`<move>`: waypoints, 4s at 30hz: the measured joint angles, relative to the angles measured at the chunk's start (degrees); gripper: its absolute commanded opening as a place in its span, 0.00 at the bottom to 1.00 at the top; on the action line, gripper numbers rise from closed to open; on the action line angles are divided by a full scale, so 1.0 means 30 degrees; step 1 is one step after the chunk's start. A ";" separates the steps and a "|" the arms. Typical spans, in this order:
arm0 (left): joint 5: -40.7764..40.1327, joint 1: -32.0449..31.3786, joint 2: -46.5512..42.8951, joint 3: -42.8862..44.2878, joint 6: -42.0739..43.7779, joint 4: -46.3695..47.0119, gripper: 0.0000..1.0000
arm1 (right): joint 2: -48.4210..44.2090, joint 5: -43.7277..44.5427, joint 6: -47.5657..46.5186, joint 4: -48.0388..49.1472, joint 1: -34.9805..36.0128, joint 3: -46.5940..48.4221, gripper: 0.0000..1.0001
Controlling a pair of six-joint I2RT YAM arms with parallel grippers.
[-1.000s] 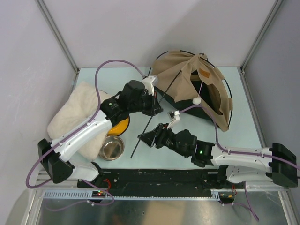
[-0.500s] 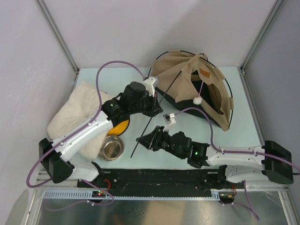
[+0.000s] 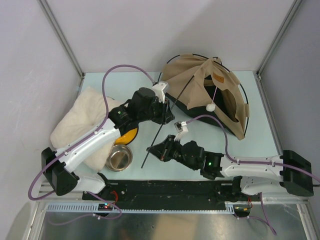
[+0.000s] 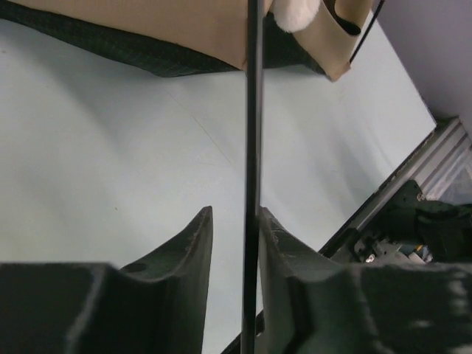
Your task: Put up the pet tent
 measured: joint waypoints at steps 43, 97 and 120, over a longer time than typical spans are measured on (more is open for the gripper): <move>0.0255 0.3271 -0.1486 -0.3271 0.0619 0.6258 1.00 | -0.9289 -0.2171 -0.3402 -0.9661 -0.2965 0.1566 0.00; -0.4277 -0.1770 0.9034 -0.9384 -0.2433 3.3186 0.97 | -0.4524 -0.1217 0.0874 -0.4685 -0.4146 0.5151 0.00; -0.7293 -0.2076 1.2764 -0.2834 -0.0415 3.4060 0.93 | -0.3767 0.0262 0.0299 -0.2688 -0.3417 0.5166 0.00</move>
